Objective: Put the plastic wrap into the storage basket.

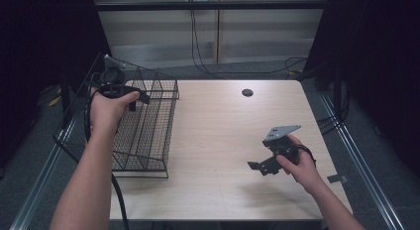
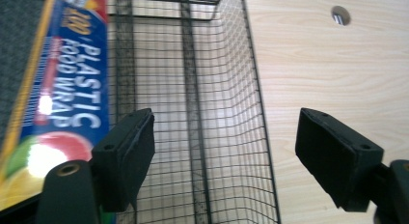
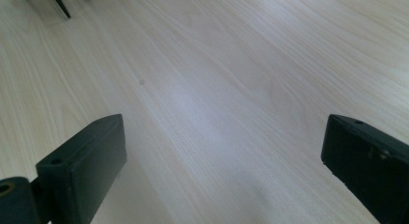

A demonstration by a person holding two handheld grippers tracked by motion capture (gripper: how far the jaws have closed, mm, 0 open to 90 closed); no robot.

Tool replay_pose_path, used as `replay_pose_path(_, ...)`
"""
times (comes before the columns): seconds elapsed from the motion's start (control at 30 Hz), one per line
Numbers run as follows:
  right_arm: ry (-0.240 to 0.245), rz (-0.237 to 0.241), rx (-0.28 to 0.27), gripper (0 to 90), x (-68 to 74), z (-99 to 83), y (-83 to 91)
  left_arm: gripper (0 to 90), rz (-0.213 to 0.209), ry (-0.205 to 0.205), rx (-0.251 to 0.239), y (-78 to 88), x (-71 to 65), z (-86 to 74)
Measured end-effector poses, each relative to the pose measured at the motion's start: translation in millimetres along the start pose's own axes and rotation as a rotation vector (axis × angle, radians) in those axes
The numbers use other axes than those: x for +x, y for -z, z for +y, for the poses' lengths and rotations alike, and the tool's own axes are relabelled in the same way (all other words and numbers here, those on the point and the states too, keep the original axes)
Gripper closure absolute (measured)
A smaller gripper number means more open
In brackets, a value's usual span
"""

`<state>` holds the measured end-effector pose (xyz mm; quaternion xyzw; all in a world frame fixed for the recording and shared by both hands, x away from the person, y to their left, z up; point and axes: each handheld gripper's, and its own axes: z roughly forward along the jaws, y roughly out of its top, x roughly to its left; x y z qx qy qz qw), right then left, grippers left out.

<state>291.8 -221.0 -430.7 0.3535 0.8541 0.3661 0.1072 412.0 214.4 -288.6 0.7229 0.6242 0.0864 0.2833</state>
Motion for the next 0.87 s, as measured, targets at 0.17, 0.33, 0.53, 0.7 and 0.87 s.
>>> replay_pose_path(0.17, 0.001, 0.002, 0.0, 2.1, 0.2, -0.4, -0.7, 20.9, -0.033, -0.04, 0.003, -6.5, -9.8, -6.0)
replay_pose_path(0.33, 0.0, 0.009, -0.002, 2.1, -0.6, -0.9, -0.8, 19.7, -0.065, -0.082, 0.005, -11.0, -19.9, -11.1)
replay_pose_path(0.53, -0.003, 0.013, 0.003, 2.1, -0.8, -1.5, -0.2, 18.6, -0.116, -0.137, 0.008, -20.1, -36.6, -22.3)
replay_pose_path(0.7, -0.004, 0.006, 0.005, 2.1, -1.4, -2.2, -0.6, 17.3, -0.151, -0.168, 0.01, -24.7, -45.1, -27.8)
replay_pose_path(0.87, -0.01, -0.001, 0.005, 2.1, -2.7, -3.3, -1.7, 16.2, -0.185, -0.2, 0.017, -31.8, -51.6, -33.8)
